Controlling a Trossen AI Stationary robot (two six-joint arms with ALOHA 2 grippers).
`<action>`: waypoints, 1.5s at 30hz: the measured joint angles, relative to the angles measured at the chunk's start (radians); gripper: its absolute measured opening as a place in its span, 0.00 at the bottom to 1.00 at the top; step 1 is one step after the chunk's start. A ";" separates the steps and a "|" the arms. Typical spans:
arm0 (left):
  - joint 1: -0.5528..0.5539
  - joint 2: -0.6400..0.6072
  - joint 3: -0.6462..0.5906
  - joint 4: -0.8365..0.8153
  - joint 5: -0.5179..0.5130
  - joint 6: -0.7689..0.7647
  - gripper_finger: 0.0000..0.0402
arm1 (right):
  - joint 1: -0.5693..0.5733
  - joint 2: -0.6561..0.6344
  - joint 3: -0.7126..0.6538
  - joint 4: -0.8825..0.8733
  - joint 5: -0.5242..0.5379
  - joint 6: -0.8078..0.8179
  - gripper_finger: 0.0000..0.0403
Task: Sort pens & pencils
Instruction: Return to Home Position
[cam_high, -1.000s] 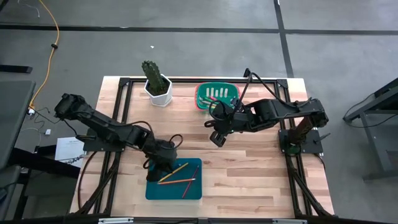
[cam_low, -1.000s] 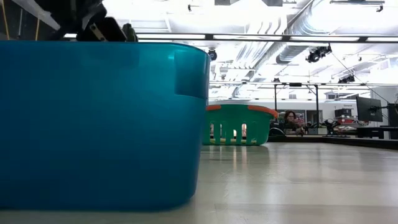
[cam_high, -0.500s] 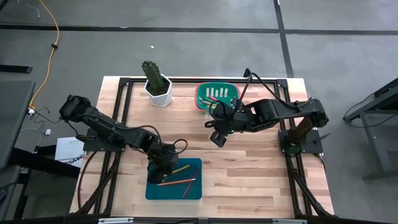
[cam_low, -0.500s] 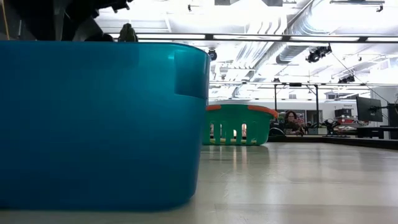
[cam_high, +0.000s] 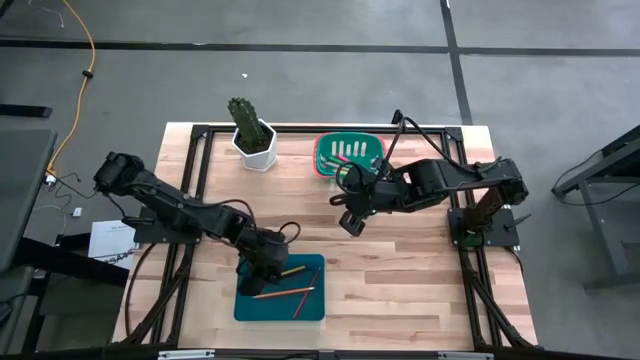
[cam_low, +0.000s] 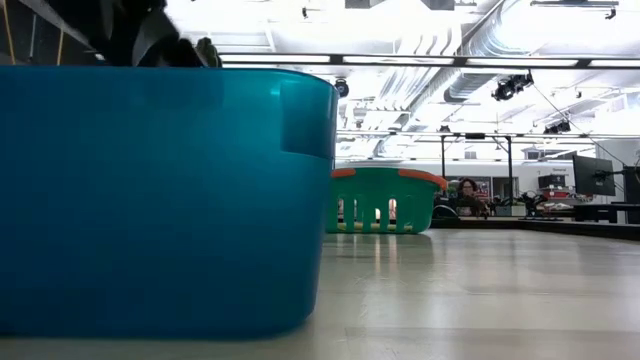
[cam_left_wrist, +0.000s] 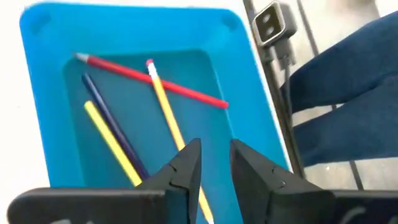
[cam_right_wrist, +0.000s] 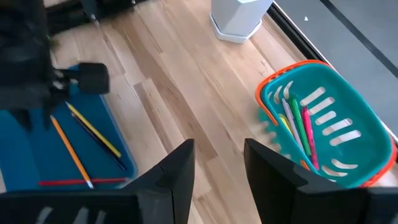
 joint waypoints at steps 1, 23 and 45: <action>0.000 -0.006 0.000 0.013 0.003 0.000 0.18 | 0.002 0.000 0.000 -0.007 0.000 -0.002 0.32; 0.180 -0.345 0.402 -0.272 -0.191 0.326 0.17 | 0.170 -0.208 0.000 -0.037 0.194 0.032 0.32; 0.236 -0.930 0.235 -0.272 -0.298 0.384 0.17 | 0.506 -0.731 -0.788 0.693 0.526 0.167 0.32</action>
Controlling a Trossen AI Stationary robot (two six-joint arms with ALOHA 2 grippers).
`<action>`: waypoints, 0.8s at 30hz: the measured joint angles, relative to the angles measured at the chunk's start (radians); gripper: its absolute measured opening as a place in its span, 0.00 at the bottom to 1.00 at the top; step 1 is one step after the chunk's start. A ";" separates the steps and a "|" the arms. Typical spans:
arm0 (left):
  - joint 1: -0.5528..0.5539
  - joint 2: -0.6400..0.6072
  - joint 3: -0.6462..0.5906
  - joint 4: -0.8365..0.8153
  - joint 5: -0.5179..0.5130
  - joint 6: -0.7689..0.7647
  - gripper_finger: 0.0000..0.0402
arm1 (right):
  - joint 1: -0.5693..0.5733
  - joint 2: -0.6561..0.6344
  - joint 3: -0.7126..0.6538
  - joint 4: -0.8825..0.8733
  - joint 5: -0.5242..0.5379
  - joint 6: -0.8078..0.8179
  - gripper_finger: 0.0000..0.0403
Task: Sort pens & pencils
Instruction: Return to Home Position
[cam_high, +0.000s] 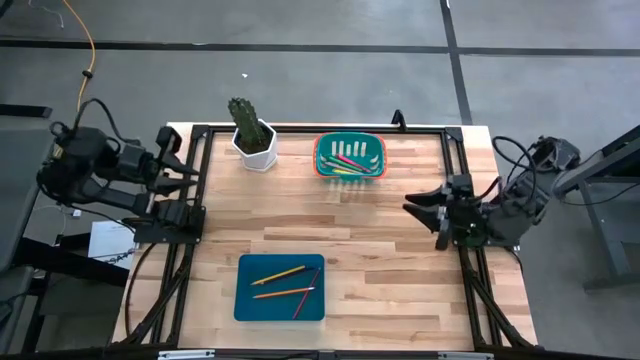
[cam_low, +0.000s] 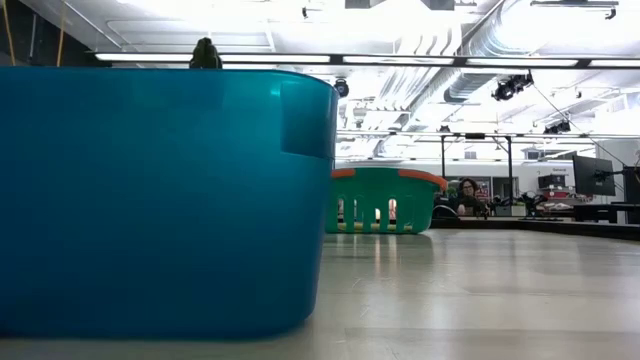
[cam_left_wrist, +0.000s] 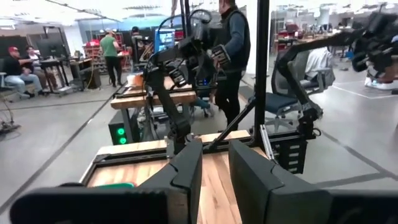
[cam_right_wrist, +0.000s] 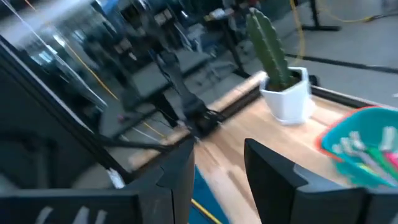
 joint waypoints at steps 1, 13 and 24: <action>0.000 -0.021 -0.035 0.027 0.003 -0.006 0.17 | 0.003 -0.030 -0.049 0.072 0.000 -0.013 0.32; 0.000 -0.218 -0.484 0.509 0.072 -0.083 0.17 | 0.003 -0.320 -0.488 0.759 -0.067 -0.270 0.32; 0.000 -0.265 -0.730 0.814 0.046 -0.086 0.17 | 0.003 -0.491 -0.695 0.951 -0.069 -0.265 0.32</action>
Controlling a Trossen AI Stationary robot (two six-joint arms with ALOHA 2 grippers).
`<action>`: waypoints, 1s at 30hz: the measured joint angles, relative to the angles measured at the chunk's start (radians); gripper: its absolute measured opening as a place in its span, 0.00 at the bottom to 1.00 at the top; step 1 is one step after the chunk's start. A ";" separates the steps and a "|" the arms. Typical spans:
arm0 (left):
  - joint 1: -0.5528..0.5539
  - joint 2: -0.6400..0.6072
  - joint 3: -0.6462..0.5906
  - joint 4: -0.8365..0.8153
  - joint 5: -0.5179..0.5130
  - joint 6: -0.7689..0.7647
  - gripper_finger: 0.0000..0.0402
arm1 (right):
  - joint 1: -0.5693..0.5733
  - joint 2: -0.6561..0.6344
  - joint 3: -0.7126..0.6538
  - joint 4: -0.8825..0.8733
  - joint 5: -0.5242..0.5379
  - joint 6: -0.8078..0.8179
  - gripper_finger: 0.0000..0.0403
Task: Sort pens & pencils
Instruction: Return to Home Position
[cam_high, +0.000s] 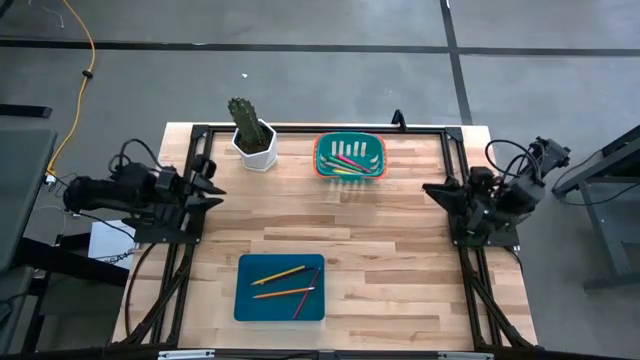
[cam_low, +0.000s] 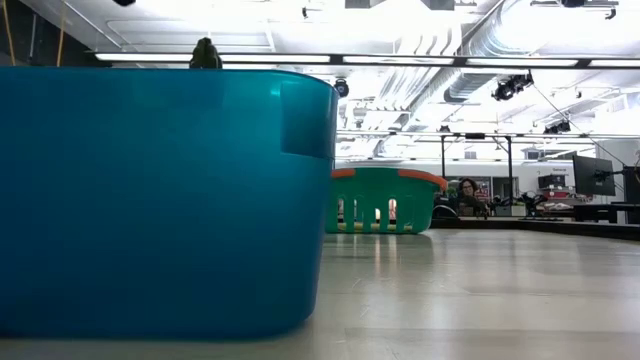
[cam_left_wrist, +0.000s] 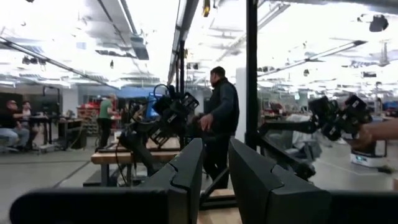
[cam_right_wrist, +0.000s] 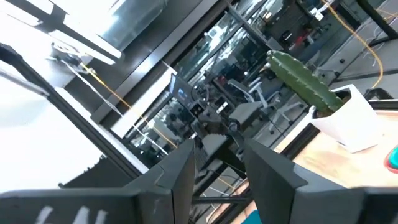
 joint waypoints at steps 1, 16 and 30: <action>0.000 -0.001 -0.021 0.030 -0.001 -0.002 0.17 | 0.000 -0.010 -0.007 0.000 0.005 0.001 0.32; 0.001 -0.009 -0.273 0.367 -0.028 -0.050 0.17 | 0.000 -0.111 -0.013 -0.042 0.047 -0.048 0.32; 0.001 -0.152 -0.353 0.357 -0.053 -0.006 0.17 | 0.000 -0.148 -0.013 -0.084 0.080 -0.062 0.32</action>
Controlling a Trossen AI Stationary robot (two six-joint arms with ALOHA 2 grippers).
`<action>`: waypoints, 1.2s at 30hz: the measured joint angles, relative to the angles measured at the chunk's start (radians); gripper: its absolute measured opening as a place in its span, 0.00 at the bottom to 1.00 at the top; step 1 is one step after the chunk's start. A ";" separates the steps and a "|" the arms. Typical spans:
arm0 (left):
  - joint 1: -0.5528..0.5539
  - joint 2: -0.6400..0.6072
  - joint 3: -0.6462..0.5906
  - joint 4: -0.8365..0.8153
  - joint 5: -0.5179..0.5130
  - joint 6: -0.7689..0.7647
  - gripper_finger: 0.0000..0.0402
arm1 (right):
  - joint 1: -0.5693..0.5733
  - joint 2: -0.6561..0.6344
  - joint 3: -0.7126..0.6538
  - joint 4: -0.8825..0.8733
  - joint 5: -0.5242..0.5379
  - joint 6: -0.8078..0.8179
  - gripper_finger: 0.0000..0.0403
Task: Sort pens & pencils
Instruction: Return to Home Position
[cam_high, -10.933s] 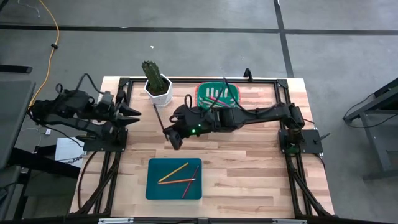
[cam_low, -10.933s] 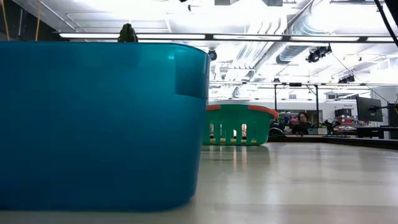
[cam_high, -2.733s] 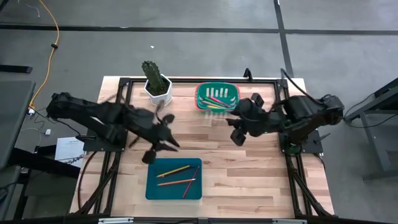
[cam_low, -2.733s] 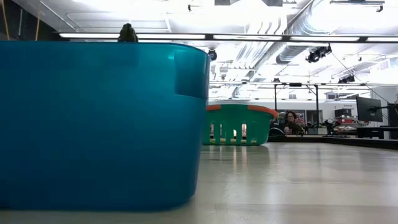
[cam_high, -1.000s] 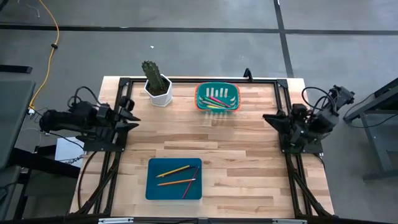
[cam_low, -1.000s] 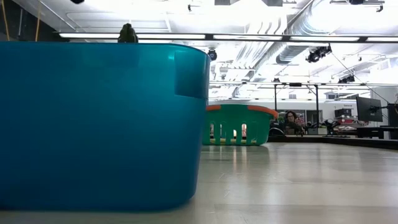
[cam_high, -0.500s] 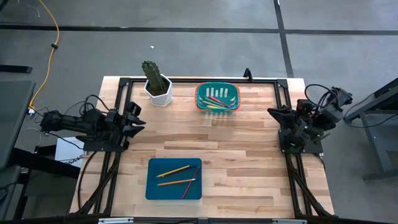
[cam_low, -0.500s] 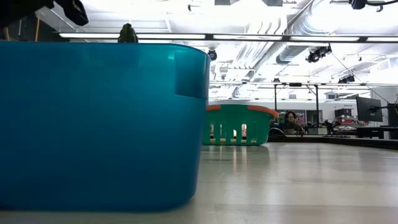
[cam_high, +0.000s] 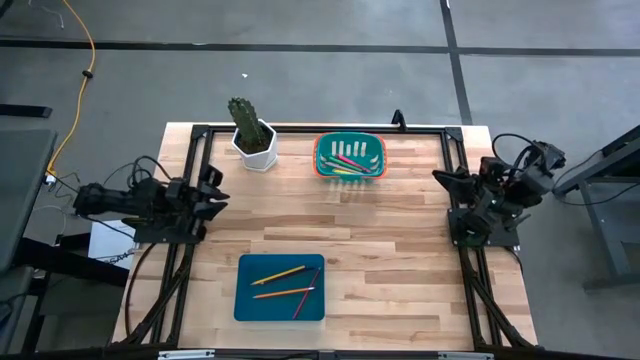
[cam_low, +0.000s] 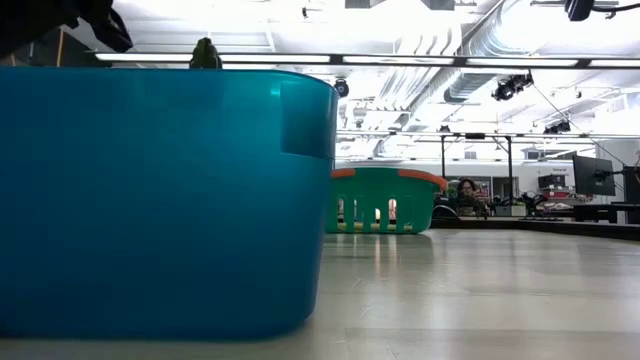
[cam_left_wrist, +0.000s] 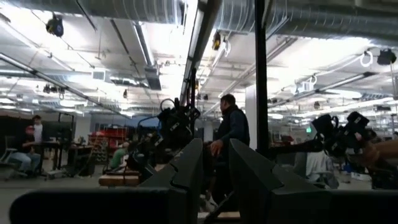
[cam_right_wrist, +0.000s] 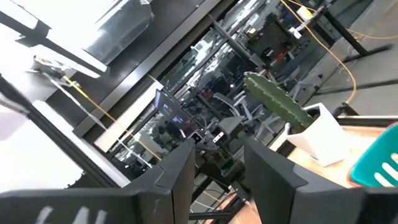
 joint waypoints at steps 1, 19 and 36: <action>0.000 -0.019 -0.009 0.000 -0.001 0.000 0.17 | 0.000 0.000 0.000 -0.009 0.007 0.011 0.32; 0.000 -0.077 -0.048 -0.096 -0.055 -0.036 0.17 | 0.000 -0.010 0.000 -0.107 0.041 0.046 0.32; -0.001 -0.076 -0.048 -0.302 -0.009 -0.046 0.17 | 0.000 -0.167 -0.002 -0.322 -0.207 -0.112 0.32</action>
